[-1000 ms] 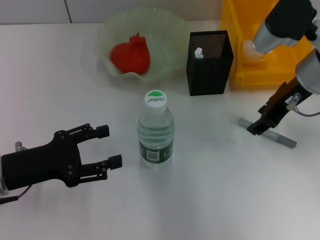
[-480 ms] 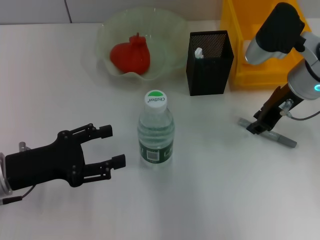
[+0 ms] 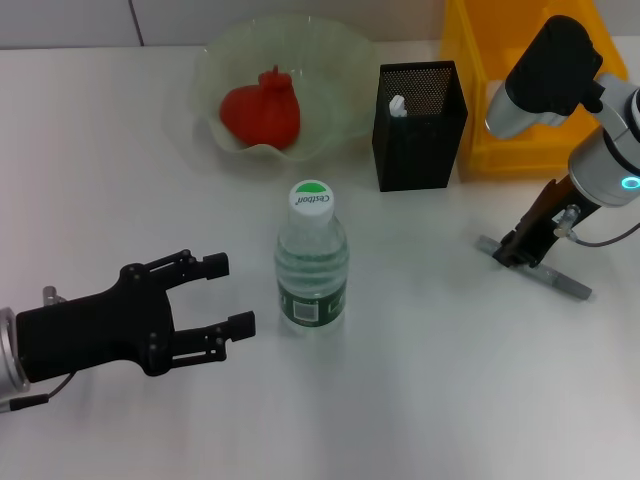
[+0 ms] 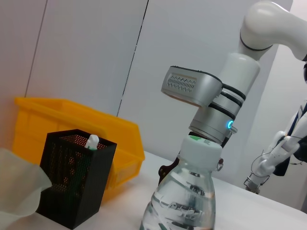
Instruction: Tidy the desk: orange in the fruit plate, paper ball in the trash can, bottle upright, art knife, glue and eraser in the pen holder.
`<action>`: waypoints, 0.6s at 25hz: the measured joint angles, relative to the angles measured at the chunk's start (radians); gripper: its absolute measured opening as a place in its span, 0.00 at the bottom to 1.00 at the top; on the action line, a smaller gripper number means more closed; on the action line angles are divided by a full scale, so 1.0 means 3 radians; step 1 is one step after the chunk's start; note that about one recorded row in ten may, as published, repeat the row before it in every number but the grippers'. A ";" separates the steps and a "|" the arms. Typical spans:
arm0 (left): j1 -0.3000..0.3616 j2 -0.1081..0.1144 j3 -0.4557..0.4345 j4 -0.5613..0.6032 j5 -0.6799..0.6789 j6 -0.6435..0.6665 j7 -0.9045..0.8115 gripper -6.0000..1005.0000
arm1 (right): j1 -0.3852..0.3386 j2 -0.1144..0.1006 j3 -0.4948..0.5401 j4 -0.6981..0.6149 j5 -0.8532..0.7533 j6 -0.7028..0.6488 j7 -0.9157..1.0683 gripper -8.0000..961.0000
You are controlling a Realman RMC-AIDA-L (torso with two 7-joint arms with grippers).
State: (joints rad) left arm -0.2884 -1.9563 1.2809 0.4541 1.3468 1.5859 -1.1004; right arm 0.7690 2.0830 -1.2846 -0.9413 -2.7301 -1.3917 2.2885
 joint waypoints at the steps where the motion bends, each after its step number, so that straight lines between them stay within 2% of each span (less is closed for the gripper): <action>1: 0.0000 0.0000 0.0000 0.0000 0.0000 0.0000 0.0000 0.84 | 0.0000 0.0000 0.0000 0.0000 0.0000 0.0000 0.0000 0.21; 4: 0.0006 0.0000 -0.0002 0.0000 0.0000 0.0001 -0.0012 0.84 | -0.0006 0.0001 0.0015 -0.0001 0.0007 0.0001 0.0000 0.16; 11: 0.0011 0.0001 -0.0017 0.0000 0.0000 0.0014 -0.0036 0.84 | -0.0152 -0.0007 0.0060 -0.0374 0.0263 -0.0117 -0.0024 0.15; 14: 0.0019 0.0006 -0.0024 0.0000 0.0000 0.0024 -0.0038 0.84 | -0.0275 -0.0008 0.0207 -0.0735 0.0457 -0.0208 -0.0026 0.15; 15: 0.0028 0.0007 -0.0025 0.0000 0.0000 0.0027 -0.0038 0.84 | -0.0402 -0.0012 0.0373 -0.1092 0.0752 -0.0261 -0.0066 0.15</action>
State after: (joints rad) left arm -0.2802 -1.9541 1.2734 0.4540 1.3468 1.5941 -1.1120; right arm 0.6485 2.0795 -1.1725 -1.2690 -2.5046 -1.4701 2.2687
